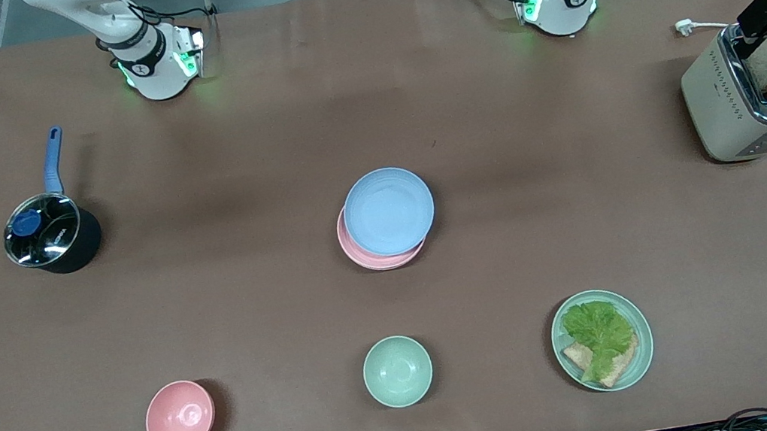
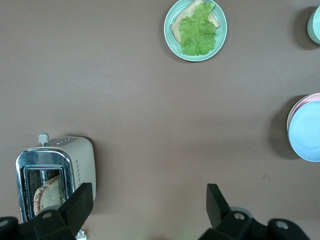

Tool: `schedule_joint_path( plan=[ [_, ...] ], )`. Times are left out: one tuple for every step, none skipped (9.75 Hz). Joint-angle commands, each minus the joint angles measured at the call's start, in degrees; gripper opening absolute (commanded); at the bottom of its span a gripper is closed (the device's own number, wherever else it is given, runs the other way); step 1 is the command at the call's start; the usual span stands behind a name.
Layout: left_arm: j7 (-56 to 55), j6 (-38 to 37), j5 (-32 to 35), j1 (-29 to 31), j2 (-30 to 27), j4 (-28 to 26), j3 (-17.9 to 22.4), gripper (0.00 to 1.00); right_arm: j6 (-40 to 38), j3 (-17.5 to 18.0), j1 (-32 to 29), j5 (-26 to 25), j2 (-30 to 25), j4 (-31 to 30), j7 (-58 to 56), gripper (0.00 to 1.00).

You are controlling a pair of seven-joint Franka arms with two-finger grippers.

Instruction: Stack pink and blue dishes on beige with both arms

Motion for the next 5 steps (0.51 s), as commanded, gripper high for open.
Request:
schedule_joint_path(
  plan=[
    [-0.4, -0.3, -2.0, 0.2, -0.1, -2.1, 0.3, 1.0, -0.5, 1.2, -1.0, 1.0, -0.1, 0.4, -0.7, 1.0],
    [-1.1, -0.2, -2.5, 0.4, -0.1, -2.1, 0.3, 1.0, -0.5, 1.2, -1.0, 0.9, -0.2, 0.4, -0.7, 1.0],
    [-1.1, -0.2, -2.5, 0.4, -0.1, -2.1, 0.2, 1.0, -0.5, 1.2, -1.0, 1.0, -0.2, 0.4, -0.7, 1.0],
    [-0.9, -0.2, -2.4, 0.5, -0.1, -2.1, 0.3, 1.0, -0.5, 1.2, -1.0, 1.0, -0.2, 0.4, -0.7, 1.0],
    [-0.6, -0.2, -2.4, 0.5, -0.1, -2.2, 0.3, 1.0, -0.5, 1.2, -1.0, 0.9, -0.2, 0.4, -0.7, 1.0]
  ],
)
